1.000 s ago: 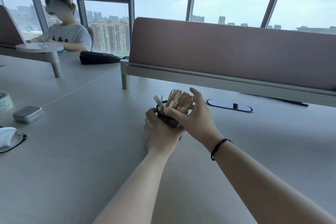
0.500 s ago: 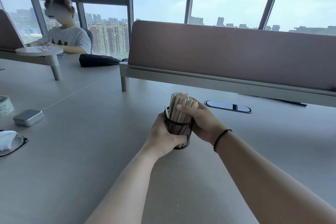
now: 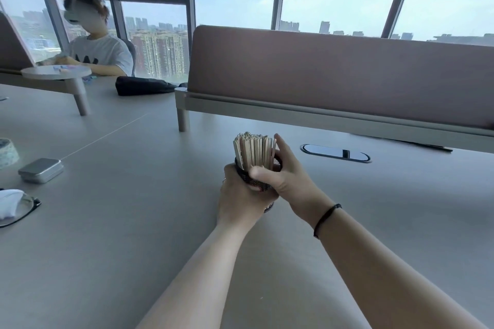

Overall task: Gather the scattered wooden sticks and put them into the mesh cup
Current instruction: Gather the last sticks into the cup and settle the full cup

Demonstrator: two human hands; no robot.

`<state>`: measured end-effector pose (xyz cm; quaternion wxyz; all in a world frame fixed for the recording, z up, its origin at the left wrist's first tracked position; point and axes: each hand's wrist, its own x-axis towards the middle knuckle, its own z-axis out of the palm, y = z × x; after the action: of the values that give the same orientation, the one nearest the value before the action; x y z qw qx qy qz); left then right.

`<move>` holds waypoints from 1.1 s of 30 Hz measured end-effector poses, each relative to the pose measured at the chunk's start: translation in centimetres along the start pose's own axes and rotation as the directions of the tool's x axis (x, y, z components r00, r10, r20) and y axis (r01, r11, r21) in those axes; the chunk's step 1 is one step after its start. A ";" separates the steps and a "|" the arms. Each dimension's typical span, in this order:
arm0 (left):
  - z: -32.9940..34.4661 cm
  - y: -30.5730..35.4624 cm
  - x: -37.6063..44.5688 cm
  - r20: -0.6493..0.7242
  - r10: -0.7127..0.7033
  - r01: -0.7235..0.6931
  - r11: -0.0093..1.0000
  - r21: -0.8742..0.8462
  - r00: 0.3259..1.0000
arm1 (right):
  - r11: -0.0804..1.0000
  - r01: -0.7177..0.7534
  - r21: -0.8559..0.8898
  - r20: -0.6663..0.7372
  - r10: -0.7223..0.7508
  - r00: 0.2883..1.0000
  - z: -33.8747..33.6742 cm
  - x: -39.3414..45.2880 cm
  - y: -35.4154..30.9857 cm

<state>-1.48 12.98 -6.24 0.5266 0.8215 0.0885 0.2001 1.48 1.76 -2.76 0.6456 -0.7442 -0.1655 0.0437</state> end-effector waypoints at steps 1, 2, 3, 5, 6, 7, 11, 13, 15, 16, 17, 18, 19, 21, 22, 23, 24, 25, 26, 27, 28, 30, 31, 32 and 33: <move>0.0 0.0 -0.1 0.018 0.015 -0.015 1.000 0.011 1.000 | 0.998 -0.023 -0.063 -0.016 0.022 1.000 0.2 0.1 -0.3; 0.1 -0.1 -0.2 0.032 0.014 -0.015 1.000 0.003 0.999 | 0.992 -0.056 -0.109 -0.072 0.048 0.996 0.4 0.4 -0.7; 0.1 -0.1 -0.3 0.040 0.001 0.000 1.000 -0.022 0.999 | 0.989 -0.076 -0.124 -0.136 0.059 0.989 0.6 0.9 -1.1; 0.1 -0.1 -0.4 0.043 -0.016 0.019 0.998 -0.054 0.999 | 0.986 -0.123 -0.116 -0.215 0.096 0.972 0.4 2.3 -1.9; 0.0 -0.1 -0.4 0.061 -0.016 0.019 0.998 -0.052 0.998 | 0.983 -0.154 -0.097 -0.223 0.129 0.966 0.1 2.9 -2.2; -0.1 -0.2 -0.3 0.095 -0.013 0.017 0.999 -0.042 0.995 | 0.979 -0.189 -0.077 -0.212 0.169 0.962 -0.1 3.4 -2.5; -1.0 -0.9 0.5 0.258 -0.004 0.023 0.997 -0.071 0.966 | 0.949 -0.295 -0.114 -0.131 0.280 0.951 -0.8 4.2 -2.6; -1.2 -1.2 0.9 0.278 0.026 -0.004 0.997 -0.078 0.960 | 0.962 -0.270 -0.048 -0.068 0.266 0.961 -0.8 3.7 -2.2; -1.2 -1.3 1.0 0.259 0.060 -0.039 0.995 -0.086 0.964 | 0.972 -0.213 0.099 -0.012 0.215 0.977 -1.2 2.9 -1.4; -1.0 -1.3 1.1 0.242 0.075 -0.054 0.994 -0.091 0.967 | 0.972 -0.182 0.151 -0.014 0.186 0.982 -1.4 2.2 -1.0; -0.8 -1.2 0.9 0.216 0.082 -0.066 0.994 -0.083 0.973 | 0.973 -0.153 0.170 -0.018 0.159 0.987 -1.4 1.5 -0.4; -0.4 -1.3 0.9 0.186 0.078 -0.069 0.996 -0.055 0.980 | 0.978 -0.120 0.171 -0.019 0.125 0.992 -1.4 0.7 0.4; -0.2 -1.3 1.0 0.152 0.074 -0.073 0.997 -0.008 0.986 | 0.984 -0.079 0.162 -0.014 0.083 0.996 -1.3 0.1 1.4; 0.2 -1.4 1.1 0.123 0.074 -0.088 0.990 0.110 0.990 | 0.993 -0.020 0.116 0.001 0.020 1.000 -1.2 -0.9 3.3; 0.1 -1.5 1.1 0.137 0.079 -0.101 0.982 0.162 0.987 | 0.996 -0.016 0.083 -0.003 0.016 1.000 -1.3 -1.2 4.0; 0.0 -1.6 1.1 0.171 0.072 -0.107 0.974 0.201 0.983 | 0.999 -0.018 0.049 -0.010 0.019 1.000 -1.5 -1.3 4.4; -0.4 -1.5 0.9 0.218 0.059 -0.109 0.969 0.223 0.974 | 1.000 -0.023 0.007 -0.027 0.023 0.999 -1.7 -1.4 4.6; -0.8 -1.7 0.8 0.266 0.038 -0.102 0.967 0.234 0.963 | 0.999 -0.032 -0.037 -0.046 0.030 0.998 -1.8 -1.4 4.8; -1.0 -1.8 0.7 0.297 0.016 -0.092 0.965 0.244 0.955 | 0.996 -0.042 -0.076 -0.058 0.037 0.998 -2.0 -1.4 5.0; -1.2 -1.9 0.6 0.307 0.006 -0.087 0.964 0.252 0.952 | 0.993 -0.047 -0.107 -0.064 0.041 0.997 -2.2 -1.4 5.2; -1.3 -2.0 0.6 0.298 0.000 -0.080 0.963 0.259 0.955 | 0.991 -0.046 -0.128 -0.063 0.038 0.997 -2.3 -1.5 5.2; -1.2 -1.8 0.3 0.258 0.001 -0.074 0.958 0.276 0.966 | 0.984 -0.045 -0.175 -0.069 0.033 0.997 -2.4 -1.5 5.3; -1.1 -1.6 0.2 0.235 0.004 -0.074 0.954 0.289 0.972 | 0.979 -0.046 -0.196 -0.076 0.032 0.997 -2.4 -1.6 5.3; -1.0 -1.5 0.1 0.212 0.018 -0.084 0.948 0.308 0.977 | 0.975 -0.044 -0.218 -0.083 0.026 0.996 -2.5 -1.6 5.3; -0.8 -1.5 0.0 0.189 0.039 -0.102 0.937 0.335 0.981 | 0.969 -0.040 -0.244 -0.088 0.019 0.996 -2.5 -1.7 5.2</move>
<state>-1.68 14.31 -7.33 0.3735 0.9180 0.0446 0.1253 1.50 -1.69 -7.64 0.5542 -0.8221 -0.1307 0.0008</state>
